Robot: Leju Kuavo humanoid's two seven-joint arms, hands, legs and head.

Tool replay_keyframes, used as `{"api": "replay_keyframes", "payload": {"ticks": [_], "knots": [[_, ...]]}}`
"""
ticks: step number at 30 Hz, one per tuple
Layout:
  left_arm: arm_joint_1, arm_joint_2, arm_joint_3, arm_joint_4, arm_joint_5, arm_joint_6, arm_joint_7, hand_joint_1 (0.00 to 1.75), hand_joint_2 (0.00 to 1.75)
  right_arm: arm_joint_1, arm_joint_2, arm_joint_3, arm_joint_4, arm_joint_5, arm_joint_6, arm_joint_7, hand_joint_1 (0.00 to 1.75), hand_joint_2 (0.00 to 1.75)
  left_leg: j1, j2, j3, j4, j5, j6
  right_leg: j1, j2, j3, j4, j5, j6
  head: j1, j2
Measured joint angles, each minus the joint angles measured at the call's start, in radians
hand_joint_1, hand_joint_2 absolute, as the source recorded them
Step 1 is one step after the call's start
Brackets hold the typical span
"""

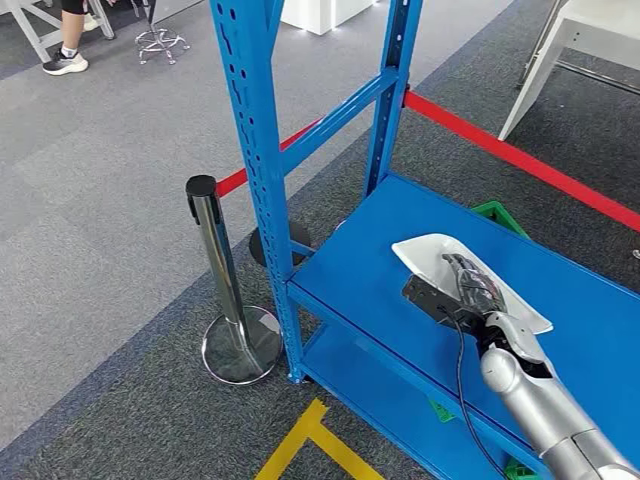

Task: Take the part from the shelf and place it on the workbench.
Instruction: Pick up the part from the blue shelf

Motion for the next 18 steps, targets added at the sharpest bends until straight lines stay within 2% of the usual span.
{"api": "replay_keyframes", "payload": {"ticks": [18], "knots": [[-0.001,-0.007,0.038,0.0,0.0,-0.005,-0.012,0.0,0.0,-0.055,0.001,0.003,0.05,0.009,0.021,-0.01,1.75,1.75,0.0,0.0,0.001,0.0,0.001,0.001,0.0,0.001,0.001,0.0,0.001,0.001,0.0,0.0]]}}
